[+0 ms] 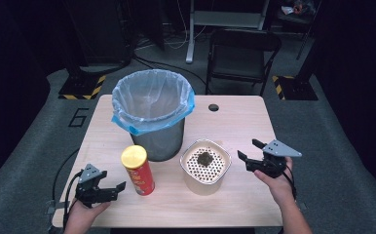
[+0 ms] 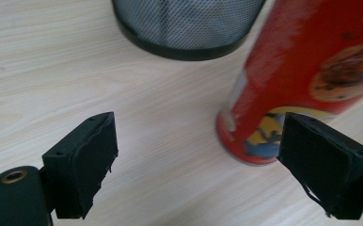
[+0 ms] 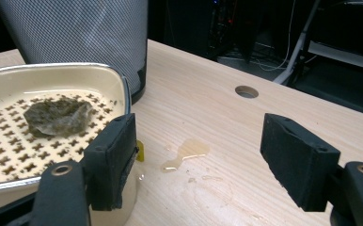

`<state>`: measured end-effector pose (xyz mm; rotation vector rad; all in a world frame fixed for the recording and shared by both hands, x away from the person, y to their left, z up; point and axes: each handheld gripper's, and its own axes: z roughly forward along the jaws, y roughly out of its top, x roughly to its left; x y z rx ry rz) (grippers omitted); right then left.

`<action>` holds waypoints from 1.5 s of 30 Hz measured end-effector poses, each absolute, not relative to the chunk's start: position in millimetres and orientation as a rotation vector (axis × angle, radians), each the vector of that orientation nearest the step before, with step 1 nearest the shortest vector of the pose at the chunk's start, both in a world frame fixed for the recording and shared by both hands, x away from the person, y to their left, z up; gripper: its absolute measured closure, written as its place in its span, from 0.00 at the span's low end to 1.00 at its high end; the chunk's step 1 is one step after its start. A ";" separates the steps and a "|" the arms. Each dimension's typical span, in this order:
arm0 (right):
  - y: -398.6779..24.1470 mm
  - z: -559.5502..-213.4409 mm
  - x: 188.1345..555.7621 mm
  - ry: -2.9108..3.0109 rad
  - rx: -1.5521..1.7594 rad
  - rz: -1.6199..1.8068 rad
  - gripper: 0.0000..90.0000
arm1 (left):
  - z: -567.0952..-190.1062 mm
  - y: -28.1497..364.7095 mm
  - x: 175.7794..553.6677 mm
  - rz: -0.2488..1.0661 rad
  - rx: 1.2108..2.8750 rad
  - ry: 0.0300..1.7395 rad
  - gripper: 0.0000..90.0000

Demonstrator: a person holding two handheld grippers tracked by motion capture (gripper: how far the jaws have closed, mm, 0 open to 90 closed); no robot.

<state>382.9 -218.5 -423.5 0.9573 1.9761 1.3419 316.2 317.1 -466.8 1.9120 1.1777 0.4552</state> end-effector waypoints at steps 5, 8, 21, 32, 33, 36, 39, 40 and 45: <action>-220.4 -428.1 382.2 1.987 0.956 1.304 0.30 | -460.9 301.6 311.0 0.437 1.919 1.121 0.13; -221.3 -429.8 382.1 1.992 0.961 1.293 0.30 | -459.2 295.6 309.9 0.439 1.924 1.099 0.13; -227.2 -435.2 382.3 1.986 0.999 1.289 0.30 | -462.1 265.8 324.7 0.388 1.930 1.046 0.13; -231.4 -439.1 383.0 1.990 1.011 1.284 0.30 | -475.7 260.3 329.3 0.431 1.912 1.040 0.16; -231.2 -439.5 383.0 1.992 1.013 1.282 0.30 | -476.2 260.8 329.8 0.426 1.917 1.038 0.16; -230.7 -440.7 383.0 1.995 1.017 1.276 0.30 | -478.6 260.4 330.2 0.424 1.910 1.039 0.16; -230.4 -442.3 383.2 2.004 1.015 1.272 0.30 | -480.3 259.5 330.7 0.435 1.922 1.036 0.16; -230.2 -442.9 383.8 2.002 1.015 1.273 0.30 | -480.5 259.4 331.3 0.440 1.933 1.026 0.16; -231.2 -444.4 384.2 2.004 1.027 1.269 0.30 | -482.7 257.3 332.1 0.452 1.959 1.007 0.19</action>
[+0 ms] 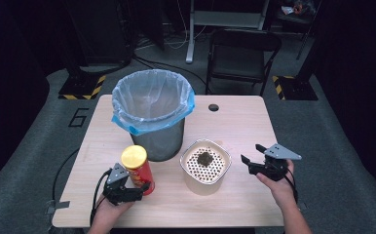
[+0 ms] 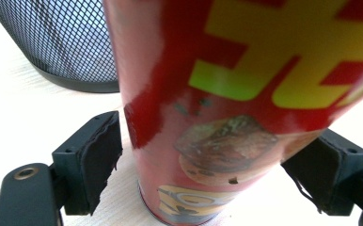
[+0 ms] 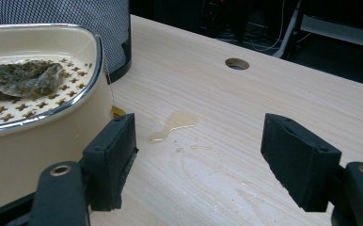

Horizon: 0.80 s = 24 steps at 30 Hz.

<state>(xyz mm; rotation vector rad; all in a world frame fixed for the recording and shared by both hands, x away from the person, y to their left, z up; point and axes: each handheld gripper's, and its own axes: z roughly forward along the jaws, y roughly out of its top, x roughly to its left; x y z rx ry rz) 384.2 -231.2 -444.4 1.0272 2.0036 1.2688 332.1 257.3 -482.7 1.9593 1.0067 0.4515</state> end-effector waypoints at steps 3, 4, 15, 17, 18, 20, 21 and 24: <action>-231.6 -445.4 384.5 2.006 1.028 1.266 0.30 | -482.7 257.1 331.9 0.456 1.967 0.996 0.25; -231.5 -445.7 384.7 2.007 1.030 1.266 0.30 | -482.7 257.0 331.8 0.458 1.968 0.994 0.25; -233.6 -448.8 385.5 2.016 1.044 1.258 0.30 | -481.0 258.7 331.0 0.477 1.976 0.995 0.26; -233.7 -449.1 385.9 2.014 1.047 1.255 0.30 | -477.8 262.3 330.1 0.484 1.974 1.000 0.26; -233.8 -449.2 386.1 2.013 1.043 1.255 0.30 | -476.9 263.7 329.6 0.489 1.962 1.014 0.26; -233.9 -449.7 386.2 2.015 1.044 1.254 0.30 | -474.7 267.4 329.6 0.482 1.946 1.039 0.26; -233.9 -450.0 386.3 2.015 1.045 1.253 0.30 | -474.7 267.4 329.6 0.482 1.946 1.039 0.26; -234.2 -450.9 386.8 2.018 1.048 1.247 0.30 | -469.5 277.7 329.6 0.484 1.933 1.073 0.26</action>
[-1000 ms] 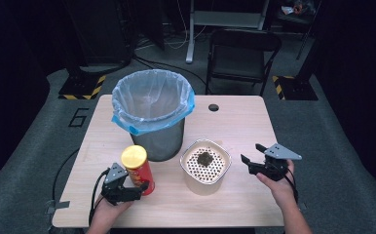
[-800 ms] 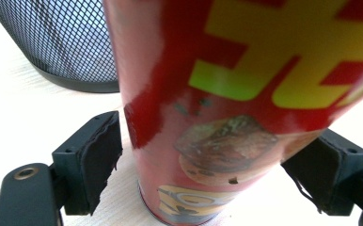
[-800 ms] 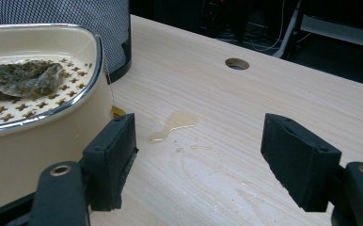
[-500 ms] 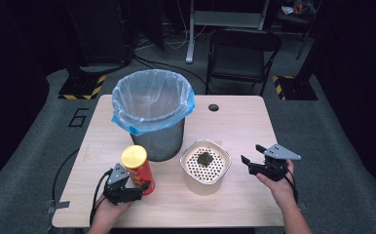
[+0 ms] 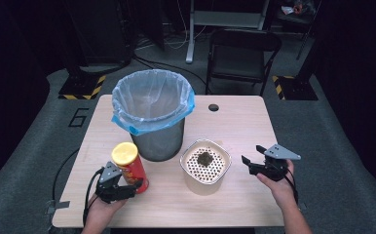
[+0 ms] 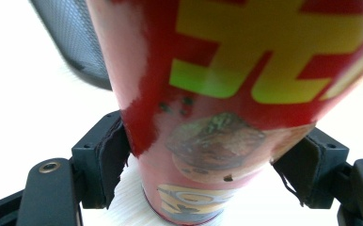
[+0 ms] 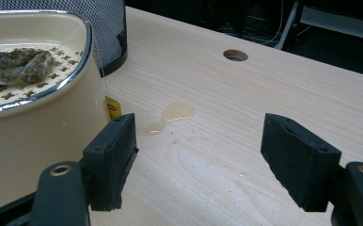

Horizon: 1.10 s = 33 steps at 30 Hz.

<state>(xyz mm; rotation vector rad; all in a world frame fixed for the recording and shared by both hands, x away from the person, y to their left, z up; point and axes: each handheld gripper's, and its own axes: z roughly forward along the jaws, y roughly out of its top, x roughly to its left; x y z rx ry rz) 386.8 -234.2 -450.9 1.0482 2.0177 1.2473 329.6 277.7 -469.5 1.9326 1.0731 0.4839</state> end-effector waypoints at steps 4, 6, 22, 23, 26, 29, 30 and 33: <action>-235.7 -453.5 387.5 2.026 1.055 1.246 0.30 | -463.5 287.4 330.4 0.464 1.915 1.107 0.26; -235.5 -454.1 388.0 2.025 1.058 1.244 0.30 | -461.5 290.0 330.9 0.469 1.913 1.115 0.26; -231.1 -457.6 389.6 2.047 1.055 1.234 0.30 | -413.8 313.8 342.4 0.474 1.902 1.156 0.26; -231.1 -457.6 389.5 2.047 1.055 1.233 0.30 | -410.4 313.9 342.9 0.471 1.908 1.156 0.26; -231.7 -457.5 389.0 2.049 1.053 1.233 0.30 | -400.0 313.9 345.4 0.482 1.923 1.153 0.26; -232.0 -458.7 389.6 2.046 1.061 1.231 0.30 | -391.0 313.4 347.8 0.495 1.918 1.150 0.26; -232.2 -459.1 389.6 2.045 1.068 1.233 0.30 | -387.1 313.7 348.4 0.487 1.930 1.147 0.26; -232.3 -460.1 389.7 2.055 1.059 1.229 0.30 | -380.6 313.6 349.9 0.488 1.922 1.147 0.26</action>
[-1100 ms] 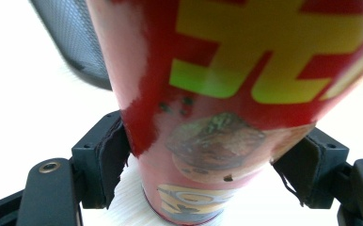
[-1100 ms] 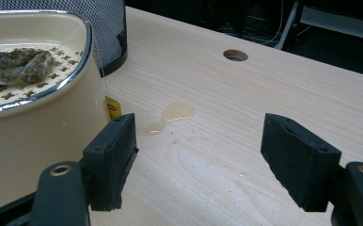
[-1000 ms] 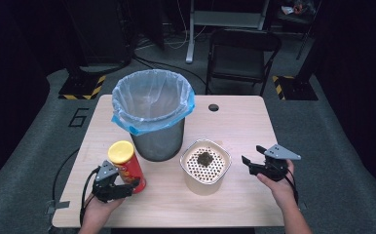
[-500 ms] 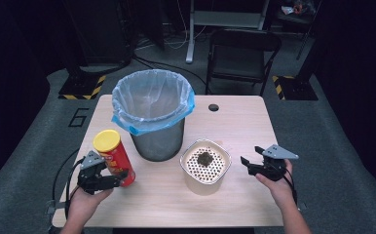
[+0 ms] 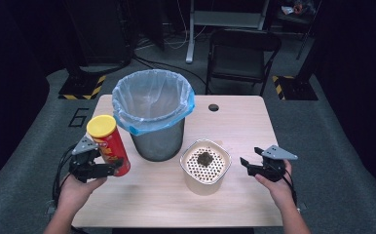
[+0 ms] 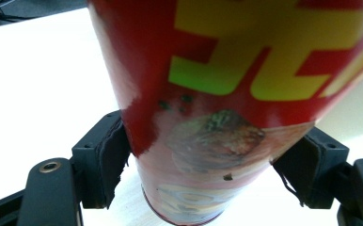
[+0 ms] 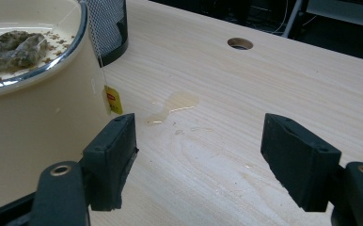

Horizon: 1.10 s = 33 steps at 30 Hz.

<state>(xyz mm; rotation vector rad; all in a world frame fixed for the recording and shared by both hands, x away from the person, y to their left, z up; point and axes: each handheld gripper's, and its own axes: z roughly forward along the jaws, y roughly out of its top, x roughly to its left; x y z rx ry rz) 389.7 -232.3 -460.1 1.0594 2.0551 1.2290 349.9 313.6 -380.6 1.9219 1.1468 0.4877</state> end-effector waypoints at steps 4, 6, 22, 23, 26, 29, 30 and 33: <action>-231.3 -460.8 389.8 2.053 1.073 1.229 0.30 | -359.3 317.2 353.3 0.482 1.942 1.146 0.26; -231.5 -461.4 390.3 2.057 1.069 1.226 0.30 | -351.5 318.3 354.5 0.486 1.943 1.150 0.26; -232.7 -462.4 390.6 2.060 1.076 1.221 0.30 | -286.5 331.2 369.1 0.543 1.928 1.150 0.27; -232.9 -462.2 390.5 2.058 1.077 1.220 0.30 | -283.7 331.4 369.7 0.540 1.928 1.149 0.27; -232.9 -461.9 390.2 2.056 1.077 1.222 0.30 | -273.6 332.2 372.4 0.535 1.923 1.145 0.27; -232.2 -461.9 390.0 2.055 1.078 1.220 0.30 | -264.9 331.9 375.5 0.532 1.932 1.147 0.27; -232.2 -462.0 390.1 2.056 1.078 1.219 0.30 | -262.3 331.6 376.3 0.532 1.936 1.152 0.27; -232.2 -462.3 390.0 2.059 1.084 1.220 0.30 | -254.5 330.1 379.0 0.535 1.938 1.153 0.27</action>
